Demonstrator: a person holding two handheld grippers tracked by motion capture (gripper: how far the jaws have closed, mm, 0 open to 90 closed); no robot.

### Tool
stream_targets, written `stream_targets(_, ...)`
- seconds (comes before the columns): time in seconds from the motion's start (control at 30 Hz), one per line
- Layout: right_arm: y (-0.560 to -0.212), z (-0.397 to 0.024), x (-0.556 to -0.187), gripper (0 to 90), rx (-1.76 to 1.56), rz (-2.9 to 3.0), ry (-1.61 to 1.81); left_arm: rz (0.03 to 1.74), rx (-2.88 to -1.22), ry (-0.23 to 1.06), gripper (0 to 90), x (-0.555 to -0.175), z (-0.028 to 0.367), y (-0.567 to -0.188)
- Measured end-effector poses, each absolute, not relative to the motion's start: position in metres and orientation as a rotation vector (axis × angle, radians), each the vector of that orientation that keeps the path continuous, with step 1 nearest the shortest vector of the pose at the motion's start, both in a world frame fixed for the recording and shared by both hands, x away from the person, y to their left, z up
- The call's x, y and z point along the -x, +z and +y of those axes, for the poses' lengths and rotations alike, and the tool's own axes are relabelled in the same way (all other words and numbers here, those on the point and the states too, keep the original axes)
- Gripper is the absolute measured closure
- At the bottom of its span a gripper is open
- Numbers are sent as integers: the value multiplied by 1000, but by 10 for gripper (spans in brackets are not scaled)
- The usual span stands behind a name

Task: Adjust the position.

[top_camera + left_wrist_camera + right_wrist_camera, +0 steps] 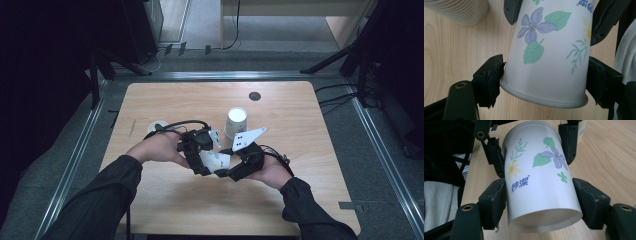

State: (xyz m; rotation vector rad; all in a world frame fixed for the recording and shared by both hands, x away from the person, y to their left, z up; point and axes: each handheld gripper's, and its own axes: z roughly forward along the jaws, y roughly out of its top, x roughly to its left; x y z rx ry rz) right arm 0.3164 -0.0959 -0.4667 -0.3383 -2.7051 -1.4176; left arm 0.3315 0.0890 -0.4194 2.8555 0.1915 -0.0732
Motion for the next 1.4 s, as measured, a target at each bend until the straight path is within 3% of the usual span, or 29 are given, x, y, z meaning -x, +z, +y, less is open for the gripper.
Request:
stream_targets(0.53, -464, -96, -315, 336, 313, -2719, -1400, 194, -2824, -87, 215, -331, 92, -421)
stream_targets(0.67, -463, -98, -316, 335, 317, -2726, -1410, 218, -2807, -69, 121, -332, 94, -420)
stream_targets(1.4, -451, -124, -320, 335, 337, -2670, -1525, 374, -2445, -97, 100, -324, 132, -436)
